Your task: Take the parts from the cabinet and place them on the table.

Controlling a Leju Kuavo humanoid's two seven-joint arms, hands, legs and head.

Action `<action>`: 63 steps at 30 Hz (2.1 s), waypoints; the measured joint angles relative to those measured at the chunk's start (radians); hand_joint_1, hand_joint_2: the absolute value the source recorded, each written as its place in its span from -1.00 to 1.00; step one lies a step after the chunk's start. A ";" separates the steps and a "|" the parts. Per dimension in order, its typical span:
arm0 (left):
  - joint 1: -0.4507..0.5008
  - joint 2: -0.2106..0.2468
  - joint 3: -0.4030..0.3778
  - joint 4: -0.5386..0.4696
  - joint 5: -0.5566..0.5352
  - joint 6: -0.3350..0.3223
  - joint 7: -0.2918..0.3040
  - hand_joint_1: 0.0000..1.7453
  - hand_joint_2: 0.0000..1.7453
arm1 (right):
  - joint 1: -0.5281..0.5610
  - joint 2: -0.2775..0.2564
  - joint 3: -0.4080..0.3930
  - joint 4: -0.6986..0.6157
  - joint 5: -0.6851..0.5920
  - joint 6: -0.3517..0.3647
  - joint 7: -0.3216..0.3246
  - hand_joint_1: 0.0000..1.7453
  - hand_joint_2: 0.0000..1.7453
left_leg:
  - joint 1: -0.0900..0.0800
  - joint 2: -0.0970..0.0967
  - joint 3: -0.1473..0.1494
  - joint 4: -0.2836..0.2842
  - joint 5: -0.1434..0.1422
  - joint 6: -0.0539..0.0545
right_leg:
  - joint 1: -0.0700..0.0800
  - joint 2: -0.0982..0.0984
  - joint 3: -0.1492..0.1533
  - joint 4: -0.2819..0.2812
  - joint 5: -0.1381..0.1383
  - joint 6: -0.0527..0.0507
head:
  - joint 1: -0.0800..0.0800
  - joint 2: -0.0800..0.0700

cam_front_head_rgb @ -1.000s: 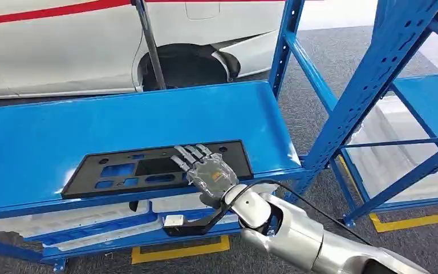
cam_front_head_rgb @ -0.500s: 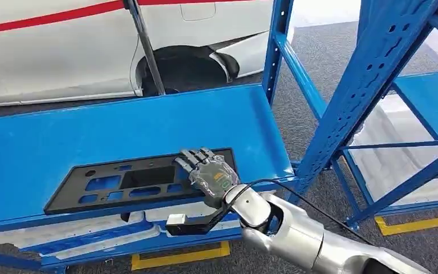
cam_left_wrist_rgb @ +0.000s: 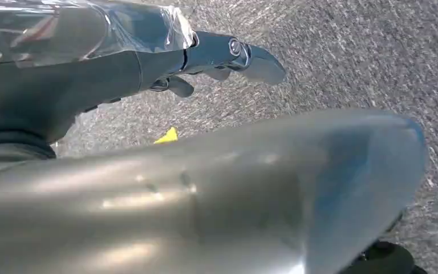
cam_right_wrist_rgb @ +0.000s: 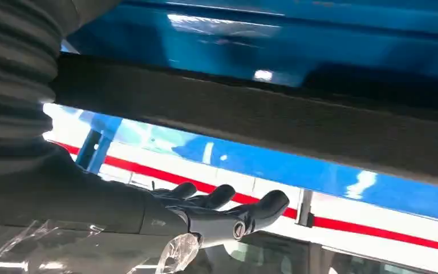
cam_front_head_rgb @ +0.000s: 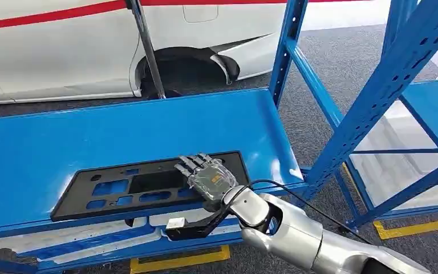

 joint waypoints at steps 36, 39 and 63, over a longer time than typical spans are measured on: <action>-0.008 0.000 0.000 0.000 0.013 0.000 0.016 -1.00 1.00 | -0.011 0.000 0.008 0.001 -0.010 0.002 0.005 -1.00 1.00 | 0.007 0.001 0.002 -0.002 -0.001 0.004 | 0.006 -0.001 0.002 -0.006 0.002 0.018 | 0.000 0.000; -0.009 0.000 0.000 0.000 0.013 -0.002 0.014 -1.00 1.00 | -0.011 0.000 0.008 0.001 -0.010 0.000 0.006 -1.00 1.00 | 0.007 0.001 0.002 -0.002 -0.001 0.004 | 0.006 -0.001 0.002 -0.006 0.002 0.018 | 0.000 0.000; -0.110 0.016 -0.190 0.002 -0.445 -0.021 0.220 1.00 1.00 | 0.077 -0.046 -0.043 -0.119 0.034 -0.009 0.203 -1.00 1.00 | 0.007 0.000 0.005 -0.001 0.000 0.003 | 0.006 -0.002 0.004 -0.007 0.002 0.018 | 0.000 0.000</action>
